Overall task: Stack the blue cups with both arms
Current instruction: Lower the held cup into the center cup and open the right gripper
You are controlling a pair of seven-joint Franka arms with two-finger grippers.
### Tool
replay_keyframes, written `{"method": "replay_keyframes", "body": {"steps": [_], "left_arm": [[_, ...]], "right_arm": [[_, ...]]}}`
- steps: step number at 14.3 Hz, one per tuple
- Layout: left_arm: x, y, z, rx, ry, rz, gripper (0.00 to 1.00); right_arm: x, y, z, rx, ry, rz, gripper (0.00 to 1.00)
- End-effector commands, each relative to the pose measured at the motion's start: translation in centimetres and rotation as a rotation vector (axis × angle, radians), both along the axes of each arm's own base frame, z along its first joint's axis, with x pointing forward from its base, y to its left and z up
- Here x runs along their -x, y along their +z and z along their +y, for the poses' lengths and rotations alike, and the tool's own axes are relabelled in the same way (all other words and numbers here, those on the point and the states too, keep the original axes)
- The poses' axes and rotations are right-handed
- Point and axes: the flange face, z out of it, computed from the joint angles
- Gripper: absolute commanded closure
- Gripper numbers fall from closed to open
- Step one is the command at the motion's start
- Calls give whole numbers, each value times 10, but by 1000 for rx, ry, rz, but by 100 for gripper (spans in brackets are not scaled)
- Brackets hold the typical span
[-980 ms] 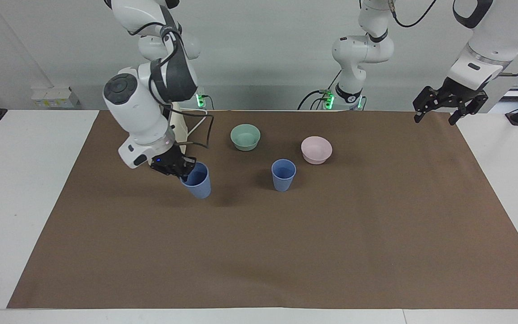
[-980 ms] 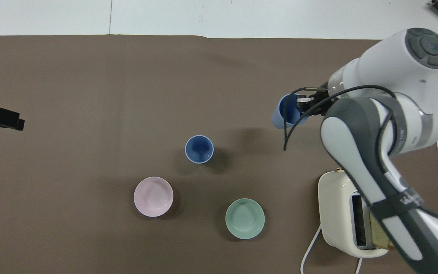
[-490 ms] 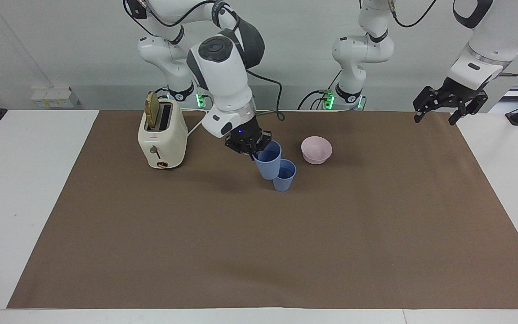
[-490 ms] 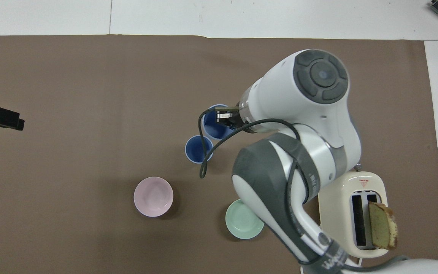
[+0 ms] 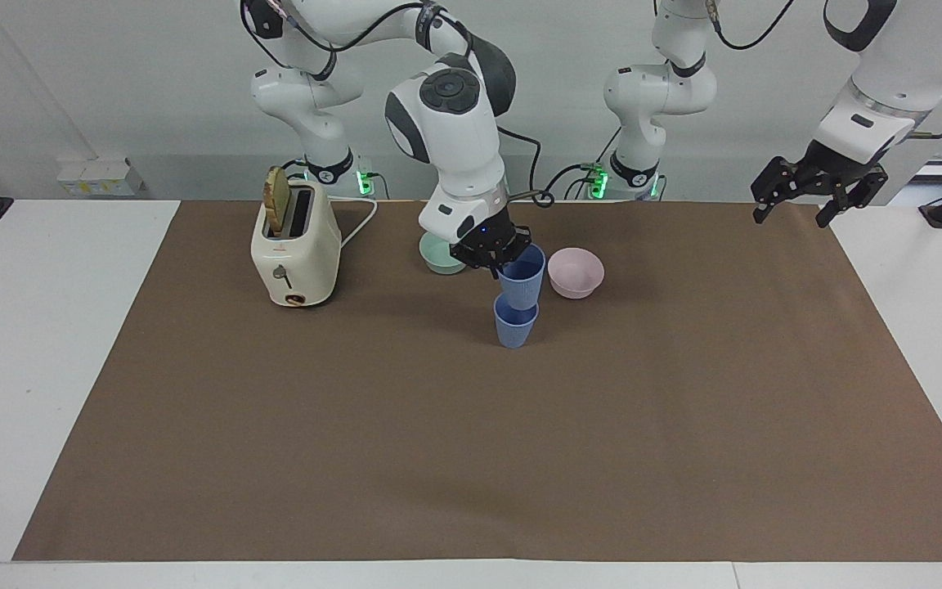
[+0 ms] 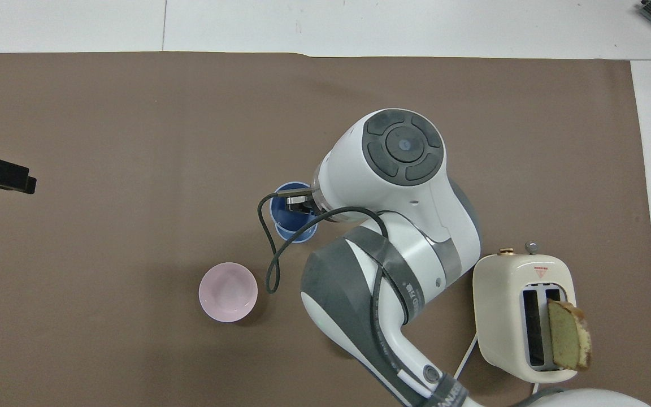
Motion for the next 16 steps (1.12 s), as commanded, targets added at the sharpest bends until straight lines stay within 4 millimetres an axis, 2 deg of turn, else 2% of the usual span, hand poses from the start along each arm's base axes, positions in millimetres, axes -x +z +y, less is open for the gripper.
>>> {"method": "replay_keyframes", "body": {"steps": [1,7,8,9,11,14,16], "left_arm": [[-1,5,3,-13,9,4,0],[-1,5,2,-13,7,4,0],[-1,5,2,-13,7,4,0],[-1,5,2,-13,7,4,0],[-1,5,2,-13,7,4,0],[-1,5,3,-15,9,4,0],[-1,5,2,-13,7,4,0]], "right_arm": [[1,-20,-3,-2,-13,-7,100],[6,-39,-1,10,-9,7,100],[6,-38,-1,9,-16,10,93],[6,-39,-1,10,-19,15,1],[8,-38,-2,36,-7,9,0],[0,-35,-11,49,-14,-8,0],[-6,-19,-24,54,-34,-8,0]]}}
